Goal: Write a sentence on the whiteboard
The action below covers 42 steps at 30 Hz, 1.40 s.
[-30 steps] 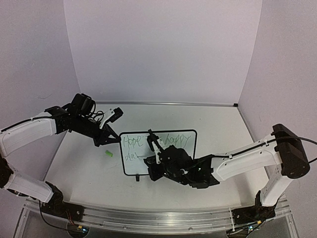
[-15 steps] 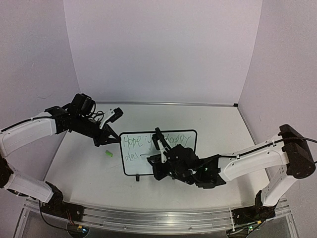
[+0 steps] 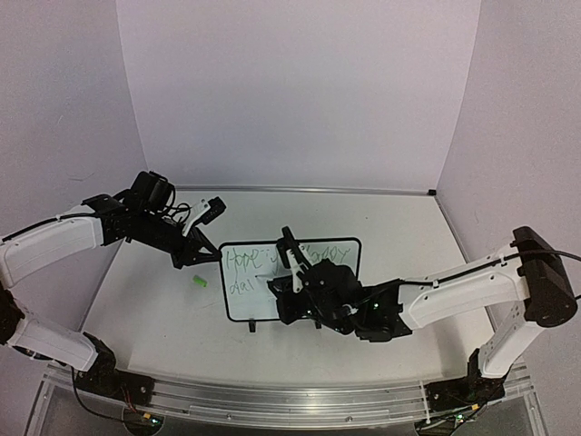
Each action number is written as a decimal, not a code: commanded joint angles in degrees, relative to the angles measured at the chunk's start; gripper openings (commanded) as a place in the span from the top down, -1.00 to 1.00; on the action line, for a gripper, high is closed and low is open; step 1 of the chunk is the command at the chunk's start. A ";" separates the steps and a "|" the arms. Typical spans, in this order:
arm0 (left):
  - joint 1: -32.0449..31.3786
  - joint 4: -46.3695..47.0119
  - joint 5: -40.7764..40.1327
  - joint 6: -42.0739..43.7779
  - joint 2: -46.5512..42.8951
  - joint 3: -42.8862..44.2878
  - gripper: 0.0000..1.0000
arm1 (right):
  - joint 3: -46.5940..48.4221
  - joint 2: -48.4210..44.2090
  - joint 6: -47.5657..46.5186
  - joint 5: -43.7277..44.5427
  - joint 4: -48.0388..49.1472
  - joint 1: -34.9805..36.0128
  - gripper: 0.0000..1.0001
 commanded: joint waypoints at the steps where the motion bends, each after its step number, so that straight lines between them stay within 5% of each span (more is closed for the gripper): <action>1: -0.51 -1.04 -0.83 0.70 0.97 0.41 1.00 | 3.00 1.80 -0.51 2.06 -1.17 -0.17 1.00; 29: -0.58 -1.01 -0.68 0.58 1.06 0.50 1.00 | 6.64 10.20 1.39 -6.18 -3.08 -0.16 1.00; 42: -0.58 -0.95 -1.16 0.62 0.71 0.39 1.00 | 1.06 3.00 -2.03 -10.79 3.00 -0.17 1.00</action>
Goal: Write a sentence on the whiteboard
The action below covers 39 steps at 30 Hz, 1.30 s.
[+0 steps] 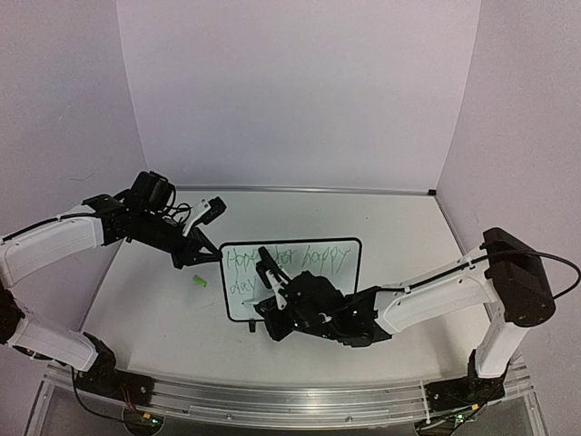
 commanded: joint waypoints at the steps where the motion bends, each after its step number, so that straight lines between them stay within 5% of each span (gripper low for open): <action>1: -0.53 -1.11 -1.51 0.61 0.55 0.40 1.00 | -2.25 -6.25 -1.34 -0.50 3.62 -0.17 1.00; 39: -0.62 -1.15 -1.53 0.59 0.73 0.42 1.00 | -6.51 -10.93 1.84 10.01 4.60 -2.14 1.00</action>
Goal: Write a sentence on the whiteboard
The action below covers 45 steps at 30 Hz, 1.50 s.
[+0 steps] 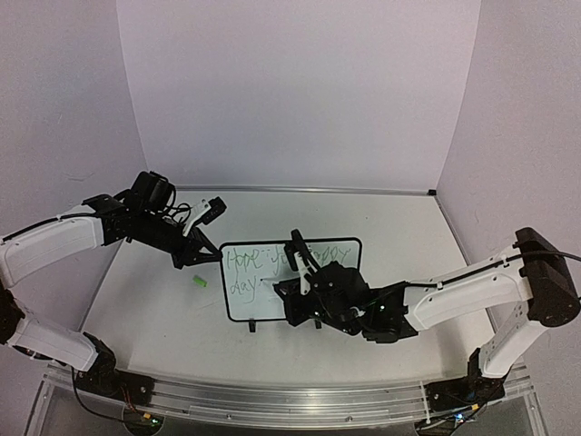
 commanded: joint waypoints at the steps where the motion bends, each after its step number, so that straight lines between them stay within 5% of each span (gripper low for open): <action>1: -0.56 -1.16 -1.49 0.60 0.73 0.42 1.00 | 0.43 -0.88 0.38 1.74 1.65 -0.81 1.00; 45: -0.74 -1.13 -1.53 0.58 0.67 0.42 1.00 | 1.11 2.23 4.05 -1.52 -4.41 -0.99 1.00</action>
